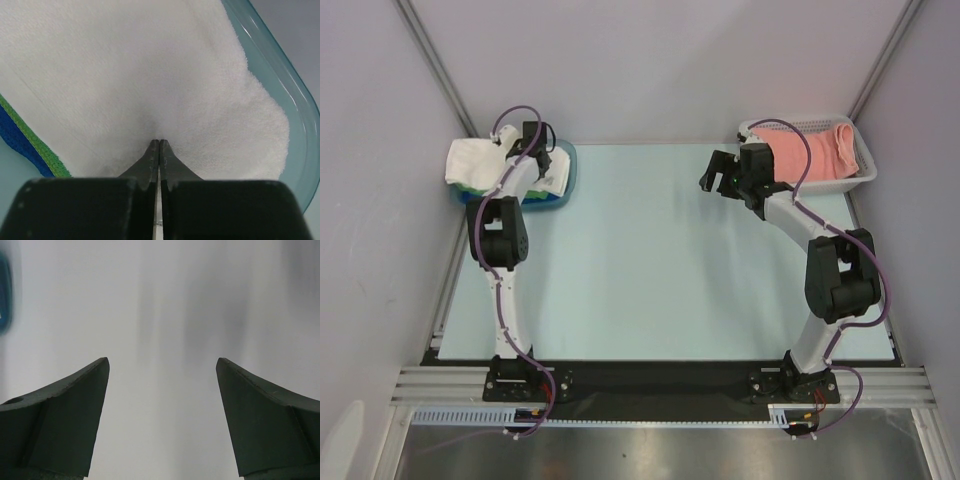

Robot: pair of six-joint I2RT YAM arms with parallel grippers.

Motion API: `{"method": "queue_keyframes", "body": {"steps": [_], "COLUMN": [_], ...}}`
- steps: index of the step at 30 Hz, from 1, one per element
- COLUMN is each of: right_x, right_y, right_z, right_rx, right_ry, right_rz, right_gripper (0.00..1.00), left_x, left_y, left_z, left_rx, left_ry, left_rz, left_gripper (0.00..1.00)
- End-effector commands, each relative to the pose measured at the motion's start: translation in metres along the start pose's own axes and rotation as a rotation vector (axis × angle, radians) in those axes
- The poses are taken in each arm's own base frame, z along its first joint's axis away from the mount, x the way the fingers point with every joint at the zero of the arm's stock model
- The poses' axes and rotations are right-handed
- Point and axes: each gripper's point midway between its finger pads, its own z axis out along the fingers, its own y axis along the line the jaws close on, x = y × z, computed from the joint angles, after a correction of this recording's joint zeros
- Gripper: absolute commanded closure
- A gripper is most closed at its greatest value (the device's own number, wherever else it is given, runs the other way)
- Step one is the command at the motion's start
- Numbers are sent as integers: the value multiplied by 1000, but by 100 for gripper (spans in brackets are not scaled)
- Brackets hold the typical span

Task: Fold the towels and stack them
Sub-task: Grab crumpled towel

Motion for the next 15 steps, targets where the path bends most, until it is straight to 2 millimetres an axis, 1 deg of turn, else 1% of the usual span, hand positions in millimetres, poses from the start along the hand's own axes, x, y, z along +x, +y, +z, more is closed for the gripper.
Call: {"method": "queue_keyframes", "body": {"steps": [1, 2, 4, 5, 6, 8, 9, 10, 11, 12, 14, 15], "right_x": [-23, -25, -25, -24, -25, -24, -24, -24, -24, -23, -22, -21], "right_y": [17, 19, 20, 21, 21, 22, 22, 24, 24, 25, 25, 27], "right_z": [-7, -7, -7, -7, -7, -7, -7, -7, -6, -6, -5, -5], "right_rx": [-47, -51, -52, -52, -51, -54, -53, -56, -56, -56, -52, -52], "right_ry": [-67, -72, -71, -71, -73, -70, -71, -72, -71, -69, -69, -69], "right_rz": [-4, -5, -9, -12, -10, -13, -15, -18, -20, -26, -30, -34], "right_gripper": [8, 8, 8, 8, 8, 8, 8, 8, 8, 8, 8, 8], "left_x": [-17, -23, -27, -33, -42, -53, -61, -64, -76, -79, -92, -96], "left_y": [-15, -15, -14, -17, -21, -22, -24, -25, -32, -26, -29, -26], "left_z": [-18, -24, -33, -41, -55, -70, -86, -94, -104, -118, -136, -147], "left_rx": [61, 68, 82, 102, 144, 182, 224, 243, 293, 313, 358, 374], "left_ry": [-21, -31, -65, -86, -120, -159, -192, -211, -256, -272, -327, -341], "left_rz": [-36, -46, -56, -55, -76, -94, -116, -121, -140, -146, -173, -178], "left_gripper": [100, 100, 100, 100, 100, 100, 100, 100, 100, 100, 100, 100]}}
